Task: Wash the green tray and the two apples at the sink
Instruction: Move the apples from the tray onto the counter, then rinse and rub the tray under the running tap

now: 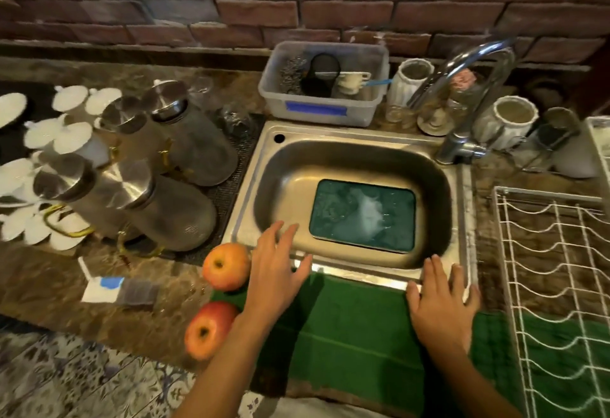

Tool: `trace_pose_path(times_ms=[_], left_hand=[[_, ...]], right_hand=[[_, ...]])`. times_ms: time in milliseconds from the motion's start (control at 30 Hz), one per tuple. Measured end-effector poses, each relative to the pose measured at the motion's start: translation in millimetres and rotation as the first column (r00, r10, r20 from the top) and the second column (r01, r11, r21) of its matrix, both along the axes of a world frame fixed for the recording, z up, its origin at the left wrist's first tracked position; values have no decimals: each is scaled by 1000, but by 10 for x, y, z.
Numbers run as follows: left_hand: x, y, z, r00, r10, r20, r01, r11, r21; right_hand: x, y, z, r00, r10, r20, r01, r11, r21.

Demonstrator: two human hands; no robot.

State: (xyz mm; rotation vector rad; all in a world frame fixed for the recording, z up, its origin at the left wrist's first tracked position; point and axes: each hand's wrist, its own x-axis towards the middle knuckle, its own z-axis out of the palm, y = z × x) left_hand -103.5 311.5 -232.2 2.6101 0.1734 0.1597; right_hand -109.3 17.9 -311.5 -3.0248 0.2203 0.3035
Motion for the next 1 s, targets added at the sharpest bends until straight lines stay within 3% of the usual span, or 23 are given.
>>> trace_pose_path(times_ms=[167,300,533,633,700,767,833,900,1000], left_hand=[[290,-228,-529,974,-160,-158,185,970,160],[299,-262,-758,934,-192,-302,286,908,307],[257,-255,-814,929,-202,-312,304,894,328],[248,-244,-829,931,-202,-306,299,900,317],[260,-243,-835,928,-201,-313,300,902,311],[274,-247,-840,925,-196,-325,299,903,307],[276,-250,-828,923,-195,-332,301,903,307],[278,-249,-814,920,-200,-336,306,902,304],[284,-249,-816,919,-198,-340,307,902,305]], right_hand=[[-10,-6,-17,1000,20,18,-20,1000,-12],[3,-15,-51,1000,3,-21,-4,1000,-24],[5,-21,-69,999,-3,-38,2,999,-33],[13,15,-30,999,-29,-29,30,998,52],[132,44,49,987,-137,79,117,970,215],[460,45,276,940,-318,119,226,848,479],[906,-19,522,857,-508,89,311,646,697],[1385,-70,834,785,-619,30,354,488,798],[2032,-226,1104,684,-730,14,361,356,862]])
